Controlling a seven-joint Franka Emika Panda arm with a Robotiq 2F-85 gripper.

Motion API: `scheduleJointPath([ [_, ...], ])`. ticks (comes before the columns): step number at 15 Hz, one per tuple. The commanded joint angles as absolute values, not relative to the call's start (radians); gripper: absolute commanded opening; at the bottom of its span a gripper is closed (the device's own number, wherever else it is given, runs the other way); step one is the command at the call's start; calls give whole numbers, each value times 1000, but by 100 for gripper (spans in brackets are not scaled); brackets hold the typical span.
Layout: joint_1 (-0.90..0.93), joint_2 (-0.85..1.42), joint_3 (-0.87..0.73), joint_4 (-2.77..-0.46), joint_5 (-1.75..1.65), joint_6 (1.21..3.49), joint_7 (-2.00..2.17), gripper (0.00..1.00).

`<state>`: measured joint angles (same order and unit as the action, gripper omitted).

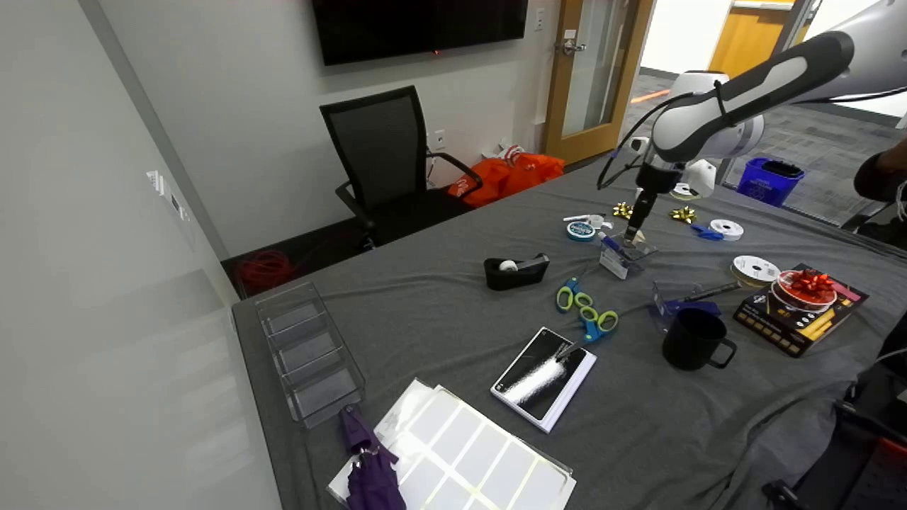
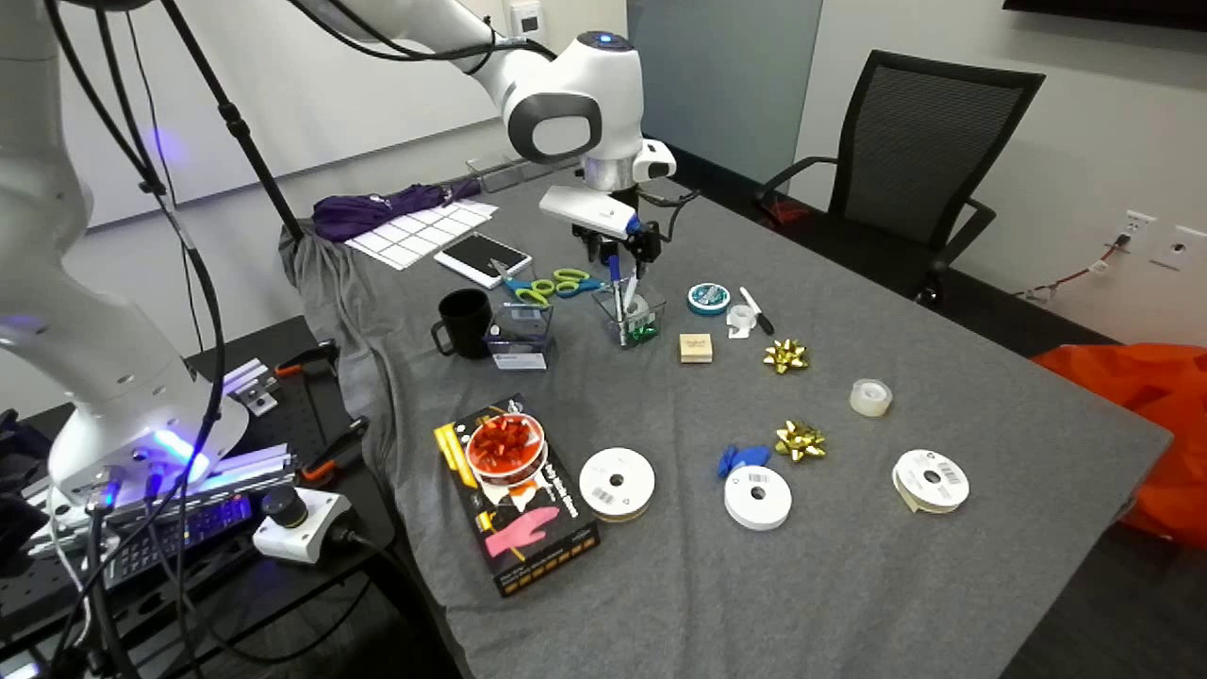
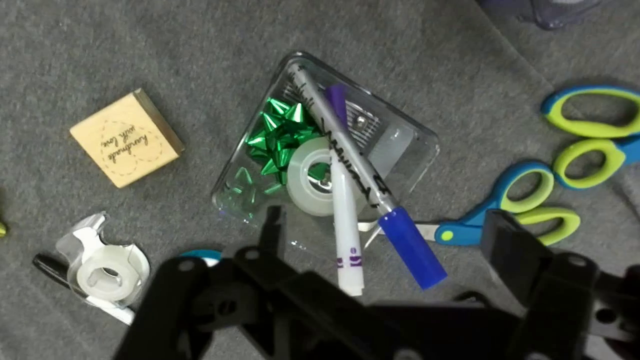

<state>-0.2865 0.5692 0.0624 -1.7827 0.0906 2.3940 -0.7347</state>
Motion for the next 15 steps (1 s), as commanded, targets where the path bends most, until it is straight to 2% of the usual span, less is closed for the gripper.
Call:
scheduleJointPath([
  [1, -281, 569, 56, -1782, 76, 2394, -775, 100],
  [15, -304, 613, 95, -1794, 133, 2437, -919, 100],
])
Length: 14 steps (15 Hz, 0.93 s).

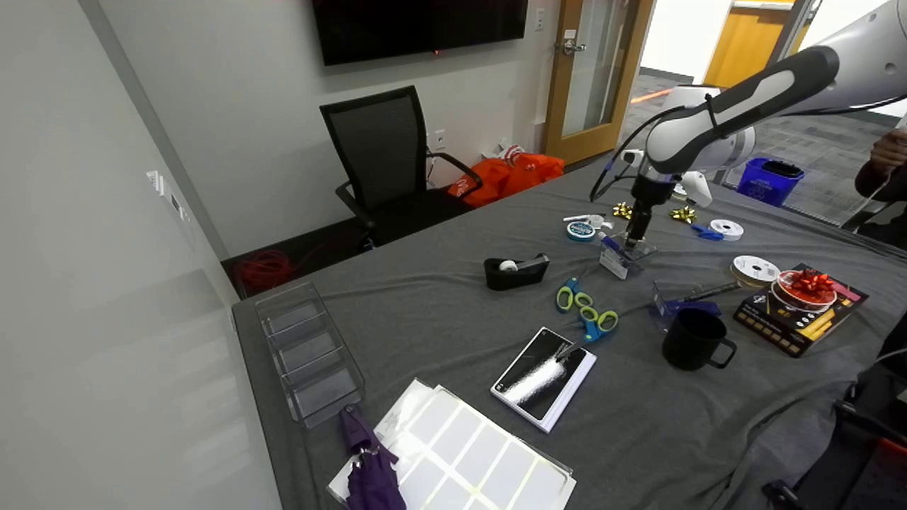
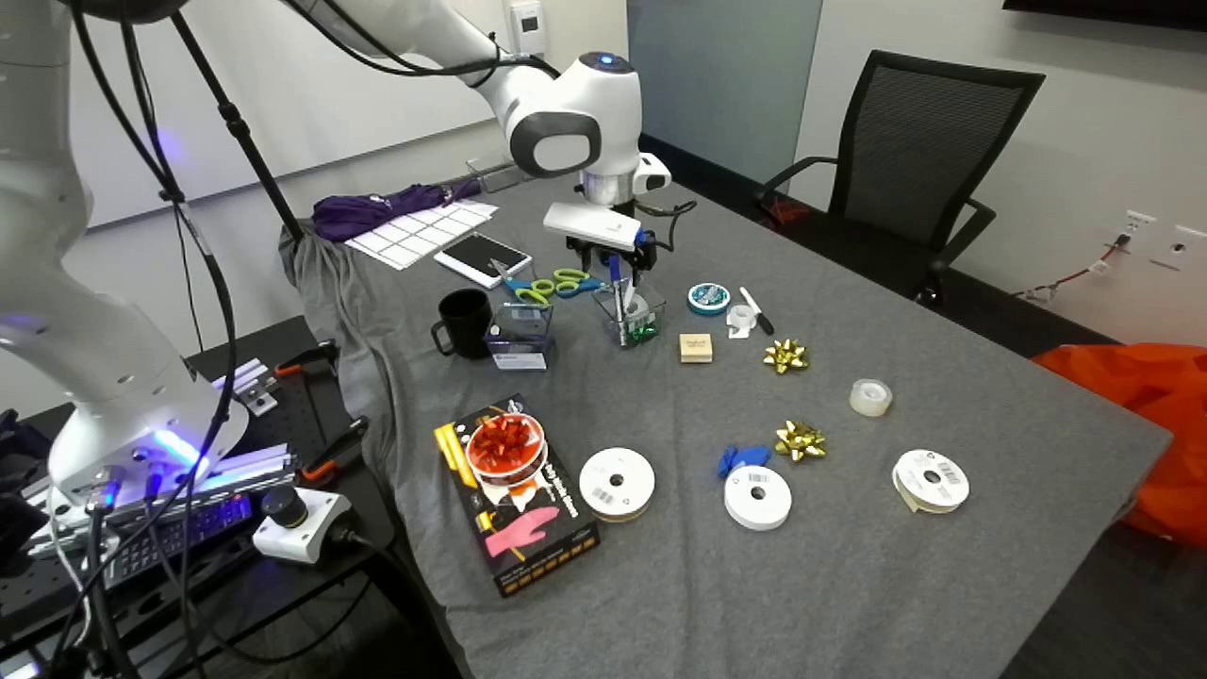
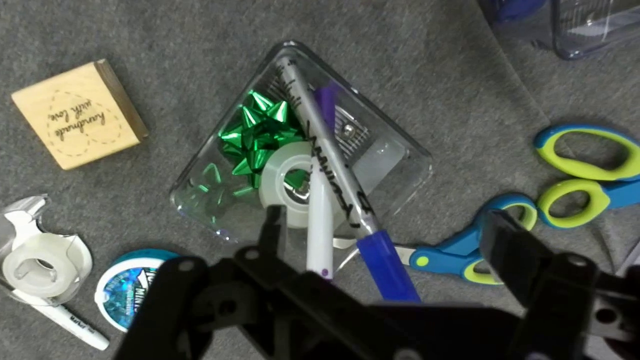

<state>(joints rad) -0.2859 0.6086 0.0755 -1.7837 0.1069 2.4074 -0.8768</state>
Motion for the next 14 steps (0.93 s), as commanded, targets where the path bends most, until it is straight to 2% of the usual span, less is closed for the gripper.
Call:
scheduleJointPath([
  [1, -304, 616, 96, -1794, 140, 2442, -918, 91],
  [2, -303, 618, 98, -1793, 146, 2442, -918, 74],
  [5, -305, 622, 105, -1794, 166, 2454, -923, 51],
  [12, -302, 649, 110, -1784, 170, 2513, -916, 3],
  [14, -303, 657, 111, -1783, 166, 2529, -913, 0],
])
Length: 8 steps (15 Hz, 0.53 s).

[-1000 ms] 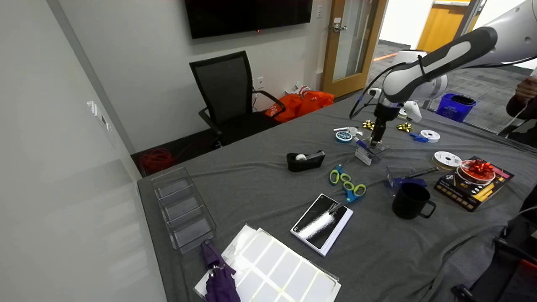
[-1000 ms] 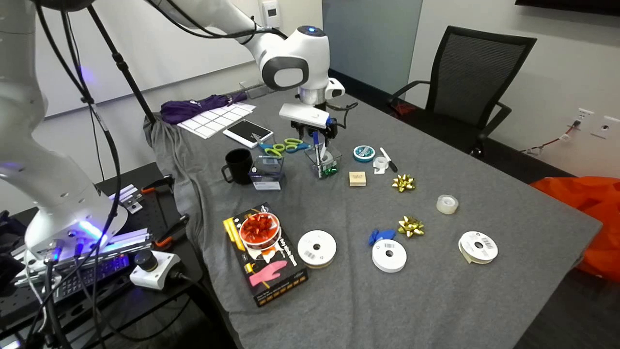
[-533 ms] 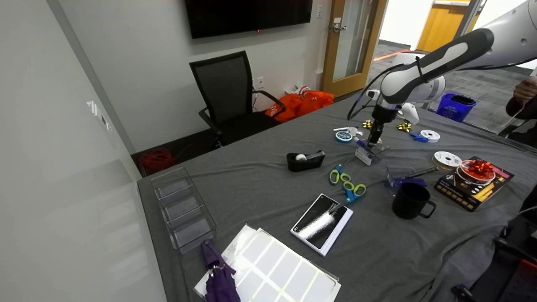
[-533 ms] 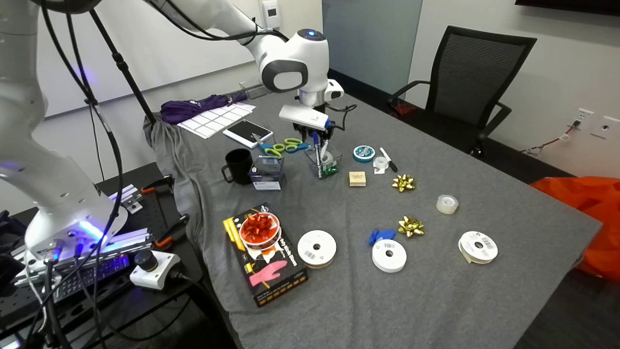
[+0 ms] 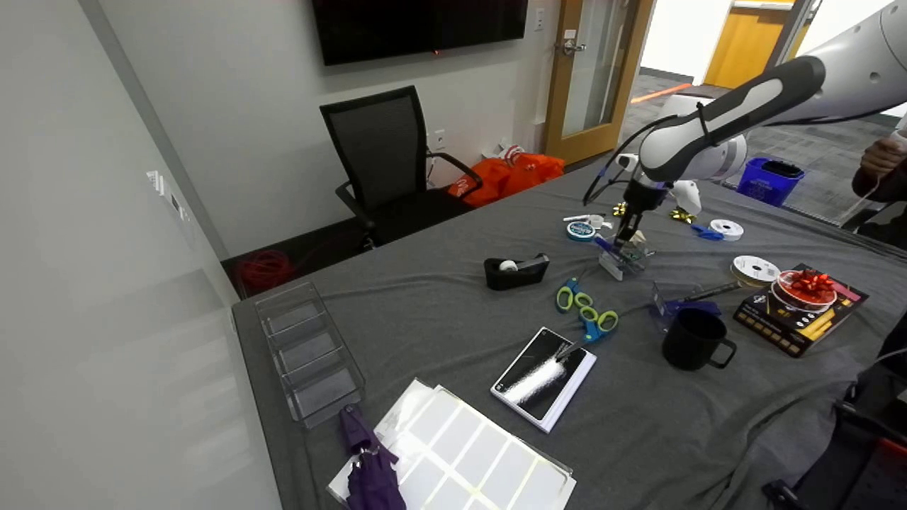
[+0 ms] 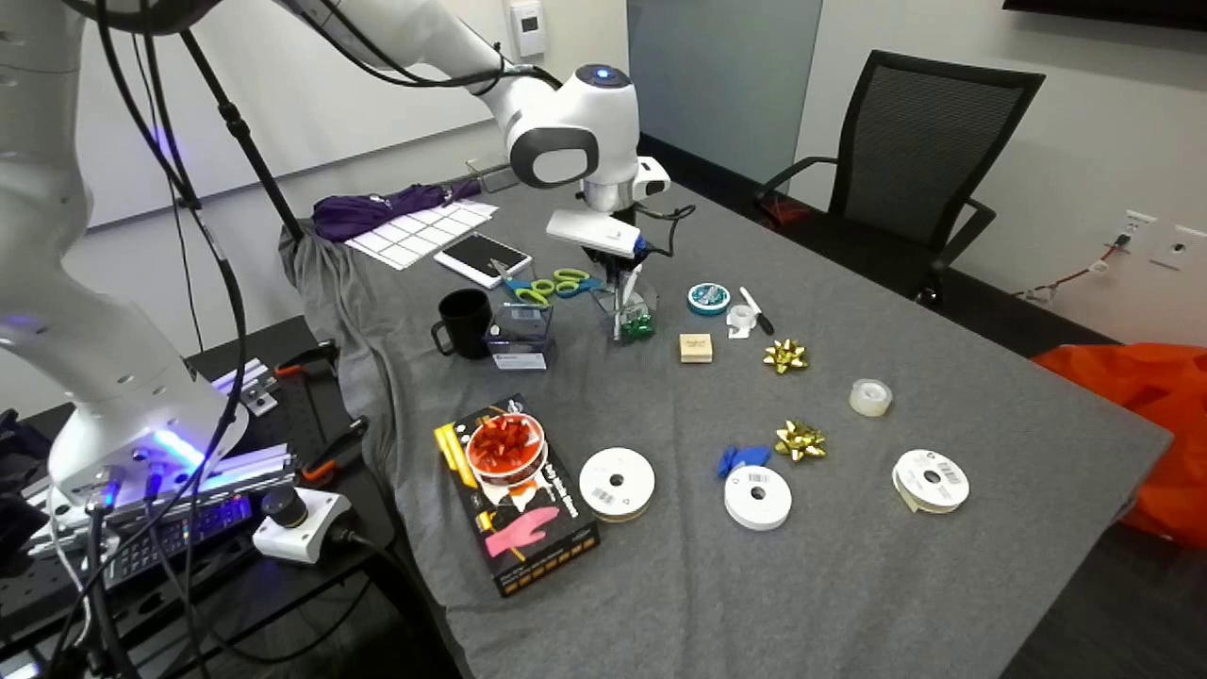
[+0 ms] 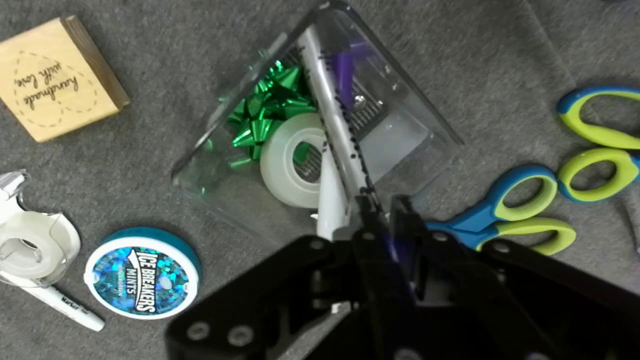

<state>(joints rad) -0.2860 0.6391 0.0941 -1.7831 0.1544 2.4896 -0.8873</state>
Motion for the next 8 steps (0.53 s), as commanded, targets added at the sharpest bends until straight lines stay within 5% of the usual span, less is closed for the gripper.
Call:
scheduleJointPath([
  [1, -303, 660, 112, -1784, 164, 2533, -914, 3],
  [2, -304, 662, 112, -1785, 163, 2536, -914, 7],
  [3, -305, 662, 113, -1786, 162, 2537, -915, 28],
  [8, -319, 658, 122, -1798, 163, 2536, -942, 57],
])
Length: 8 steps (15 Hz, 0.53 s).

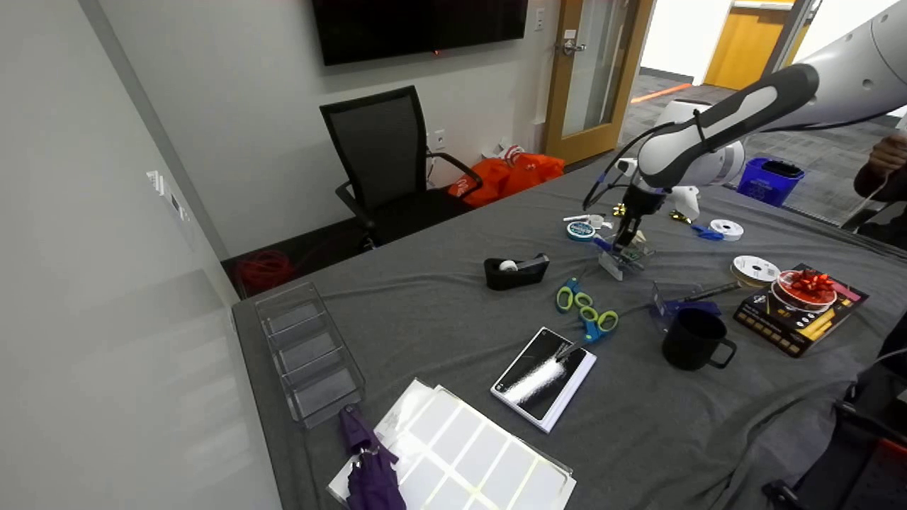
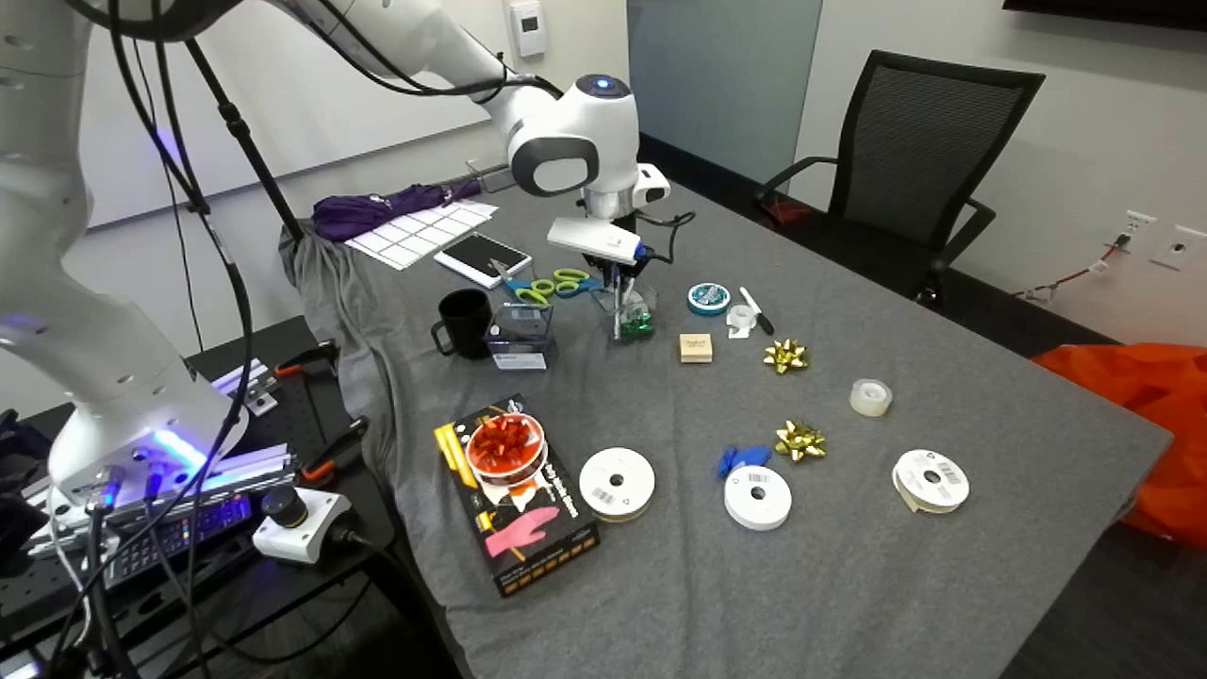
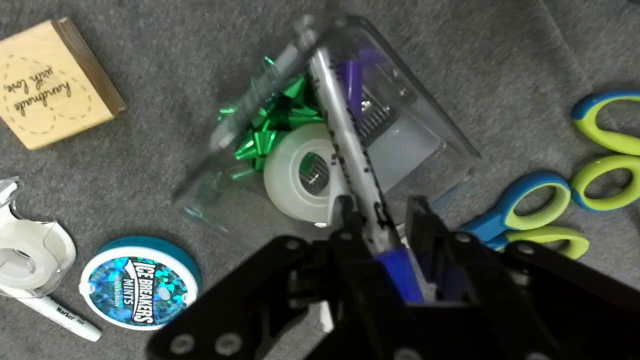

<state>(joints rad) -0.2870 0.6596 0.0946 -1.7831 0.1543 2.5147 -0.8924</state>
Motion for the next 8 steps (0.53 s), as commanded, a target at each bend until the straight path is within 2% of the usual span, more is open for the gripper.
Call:
scheduleJointPath([
  [1, -320, 657, 122, -1798, 164, 2536, -948, 63],
  [4, -325, 659, 125, -1797, 167, 2535, -965, 84],
  [5, -326, 661, 125, -1795, 168, 2534, -967, 41],
  [6, -326, 664, 125, -1794, 168, 2535, -971, 45],
  [8, -323, 669, 122, -1793, 167, 2535, -968, 37],
])
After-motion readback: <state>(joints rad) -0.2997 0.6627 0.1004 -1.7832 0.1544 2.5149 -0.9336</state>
